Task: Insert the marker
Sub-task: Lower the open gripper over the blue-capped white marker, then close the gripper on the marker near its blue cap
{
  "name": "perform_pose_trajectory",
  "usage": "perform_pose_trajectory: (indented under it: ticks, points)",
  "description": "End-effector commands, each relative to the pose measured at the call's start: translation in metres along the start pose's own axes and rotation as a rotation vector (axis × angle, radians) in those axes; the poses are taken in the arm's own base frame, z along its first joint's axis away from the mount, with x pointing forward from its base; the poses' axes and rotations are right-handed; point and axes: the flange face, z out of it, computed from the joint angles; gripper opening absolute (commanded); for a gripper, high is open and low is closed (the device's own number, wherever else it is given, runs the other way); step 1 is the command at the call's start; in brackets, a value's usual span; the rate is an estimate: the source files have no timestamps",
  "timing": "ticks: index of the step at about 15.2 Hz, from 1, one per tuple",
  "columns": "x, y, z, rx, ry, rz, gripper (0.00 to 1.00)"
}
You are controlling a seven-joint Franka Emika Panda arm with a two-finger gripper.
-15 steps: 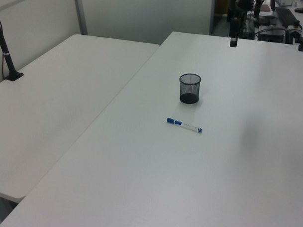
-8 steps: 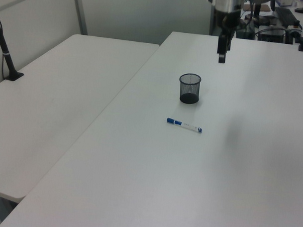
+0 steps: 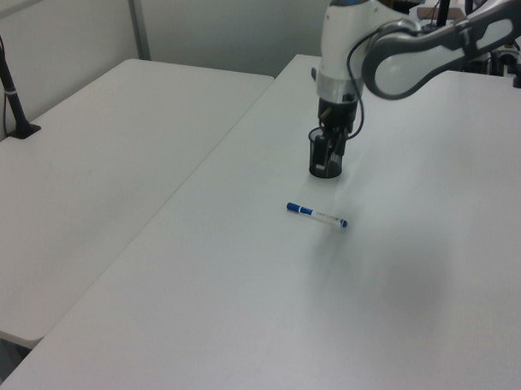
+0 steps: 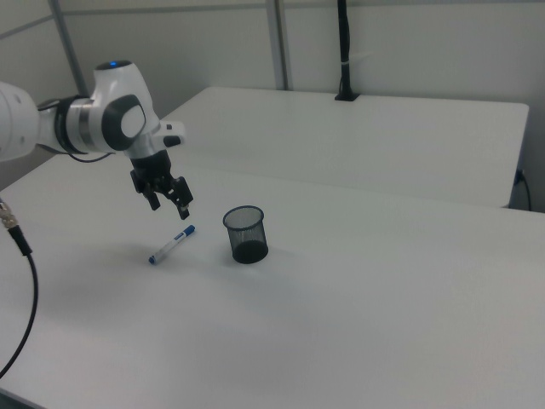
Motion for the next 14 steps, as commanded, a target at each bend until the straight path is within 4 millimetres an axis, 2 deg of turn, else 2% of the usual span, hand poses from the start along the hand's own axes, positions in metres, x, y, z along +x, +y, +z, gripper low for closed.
perform_pose_trajectory:
  ticks: [1,2,3,4,6,8,10,13,14]
  points:
    - [0.024,-0.012,0.034,-0.009,0.041,0.066,1.0]
    - [0.028,-0.016,0.041,-0.009,0.084,0.069,0.96]
    - [0.027,-0.033,0.052,-0.019,0.114,0.05,0.89]
    - [0.026,-0.038,0.069,-0.043,0.116,0.064,0.79]
    - [0.027,-0.037,0.079,-0.069,0.137,0.084,0.58]
    - [0.028,-0.04,0.08,-0.062,0.149,0.082,0.49]
    - [0.028,-0.04,0.085,-0.06,0.149,0.083,0.46]
    - [0.027,-0.041,0.093,-0.076,0.143,0.067,0.22]
    - [0.026,-0.042,0.093,-0.076,0.143,0.065,0.21]
